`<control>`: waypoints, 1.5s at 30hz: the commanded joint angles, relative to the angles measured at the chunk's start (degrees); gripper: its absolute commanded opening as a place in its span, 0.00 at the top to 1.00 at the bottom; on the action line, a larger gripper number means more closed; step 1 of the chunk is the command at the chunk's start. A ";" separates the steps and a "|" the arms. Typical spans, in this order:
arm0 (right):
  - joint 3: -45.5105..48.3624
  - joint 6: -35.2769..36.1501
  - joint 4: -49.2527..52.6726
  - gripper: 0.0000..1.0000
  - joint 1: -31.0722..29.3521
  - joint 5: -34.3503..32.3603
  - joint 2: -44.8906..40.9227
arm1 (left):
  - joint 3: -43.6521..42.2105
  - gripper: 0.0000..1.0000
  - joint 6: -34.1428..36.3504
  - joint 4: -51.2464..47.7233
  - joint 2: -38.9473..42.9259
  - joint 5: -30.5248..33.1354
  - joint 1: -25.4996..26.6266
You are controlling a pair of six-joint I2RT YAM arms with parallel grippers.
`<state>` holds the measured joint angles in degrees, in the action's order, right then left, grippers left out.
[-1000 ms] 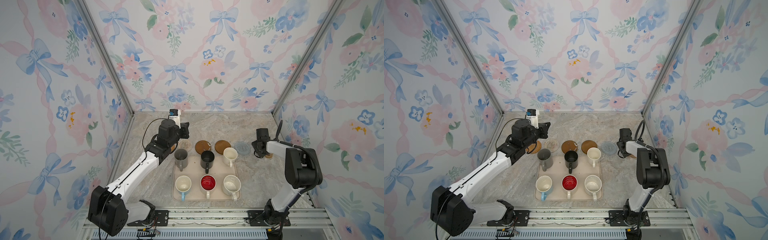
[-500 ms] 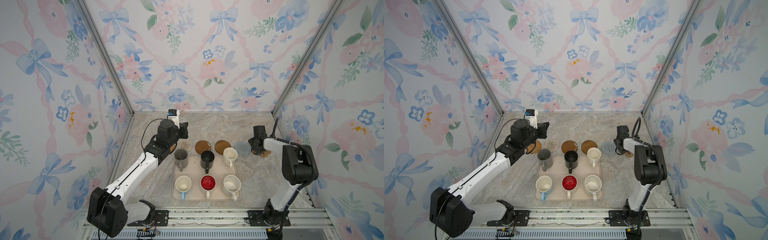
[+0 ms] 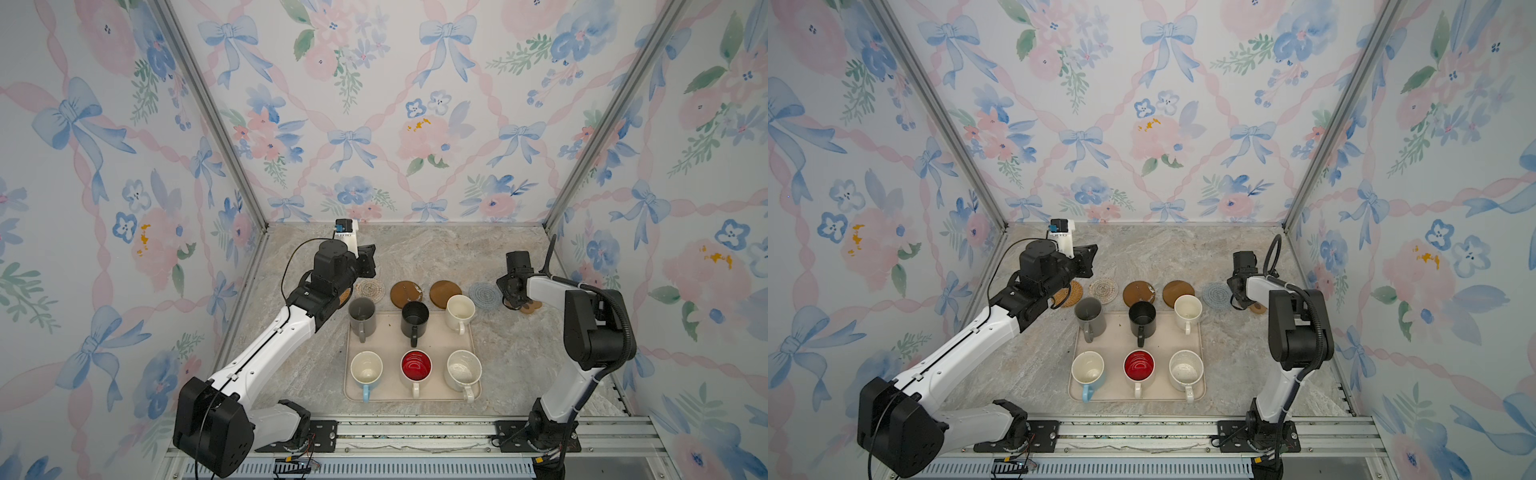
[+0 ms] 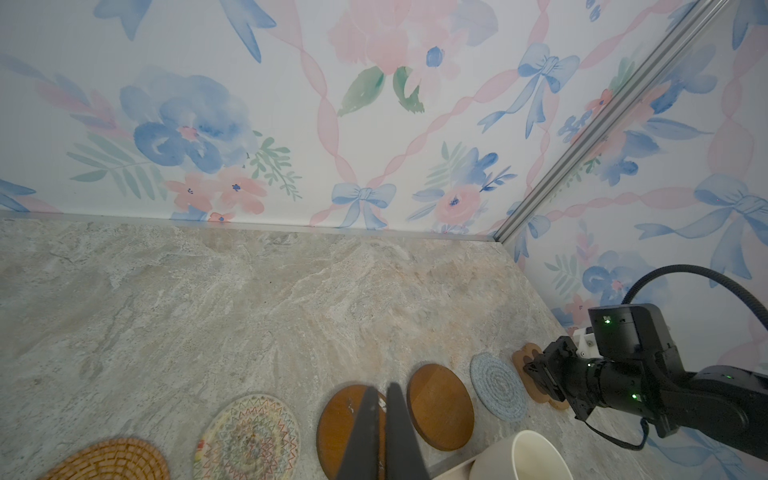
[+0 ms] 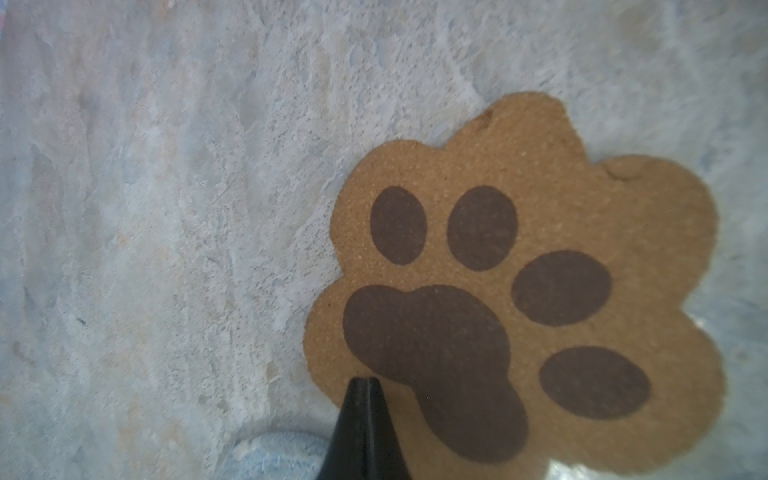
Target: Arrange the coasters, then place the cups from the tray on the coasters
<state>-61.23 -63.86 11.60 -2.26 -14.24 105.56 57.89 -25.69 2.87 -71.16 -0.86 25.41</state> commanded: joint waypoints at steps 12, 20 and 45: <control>3.93 1.74 1.11 1.00 -2.75 -3.52 -4.79 | -1.20 0.99 0.85 0.12 2.70 0.69 -0.33; 3.50 3.39 5.34 1.00 -5.21 -10.34 -10.40 | -1.16 0.99 0.86 0.11 3.22 0.67 -0.36; -5.47 27.67 33.09 0.24 -29.68 -4.67 -27.95 | -4.74 0.91 -3.21 -7.11 4.53 7.74 -0.07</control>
<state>-63.90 -40.29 36.56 -30.20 -22.81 75.94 54.39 -27.75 -2.48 -68.10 3.95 25.41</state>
